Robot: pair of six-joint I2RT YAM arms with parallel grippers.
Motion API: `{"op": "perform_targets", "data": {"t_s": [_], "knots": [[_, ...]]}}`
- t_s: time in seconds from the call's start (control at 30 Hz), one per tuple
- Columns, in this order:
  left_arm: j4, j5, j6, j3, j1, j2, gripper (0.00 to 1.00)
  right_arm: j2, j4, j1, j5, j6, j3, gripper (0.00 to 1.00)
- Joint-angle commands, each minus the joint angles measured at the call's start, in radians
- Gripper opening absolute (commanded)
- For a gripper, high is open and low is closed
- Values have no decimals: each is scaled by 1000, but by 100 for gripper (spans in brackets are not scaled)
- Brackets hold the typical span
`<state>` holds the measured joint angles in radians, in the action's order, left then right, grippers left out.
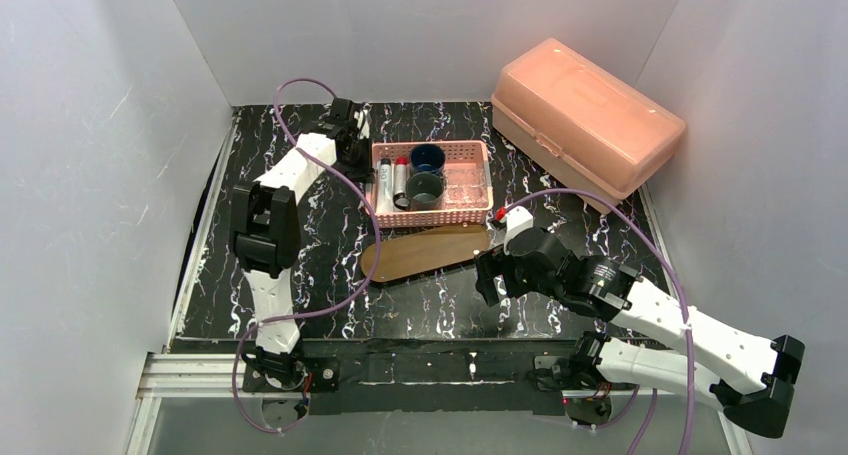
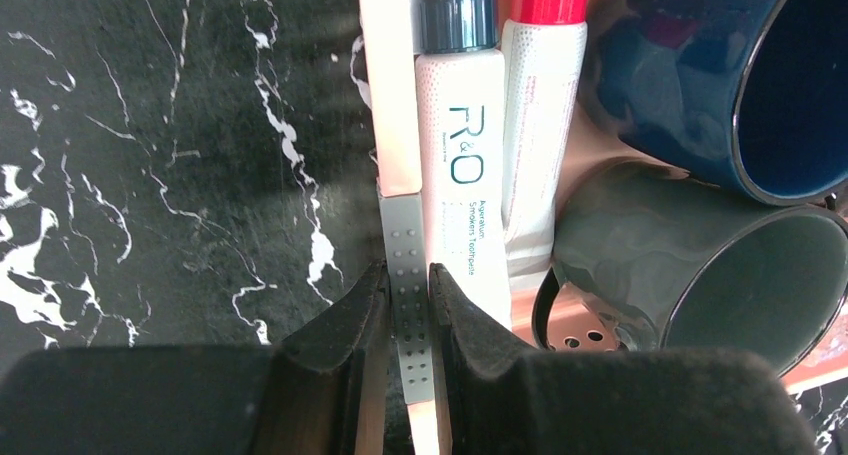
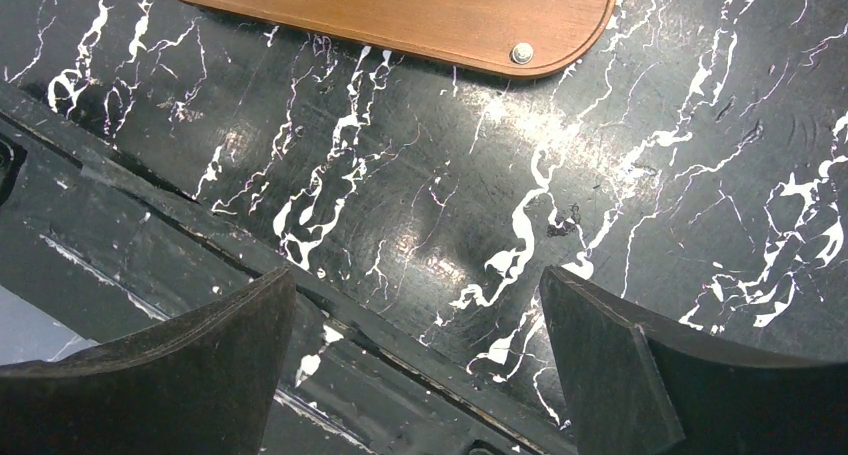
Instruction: Prepare toiletry sets of a toothbrush and toothpaste on the tray
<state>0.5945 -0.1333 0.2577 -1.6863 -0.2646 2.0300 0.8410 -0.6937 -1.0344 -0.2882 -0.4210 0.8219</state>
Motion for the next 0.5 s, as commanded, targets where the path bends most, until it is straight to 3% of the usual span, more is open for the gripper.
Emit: {"op": "perform_targets", "data": {"t_s": [0.0,0.47], "knots": [[27,-84,-22,95,-37,-95,0,7,16,-1,-22,-19,11,100],[15,-96,-31,78,-42,-69,0,17,1,-1,-33,-45,17,100]]}}
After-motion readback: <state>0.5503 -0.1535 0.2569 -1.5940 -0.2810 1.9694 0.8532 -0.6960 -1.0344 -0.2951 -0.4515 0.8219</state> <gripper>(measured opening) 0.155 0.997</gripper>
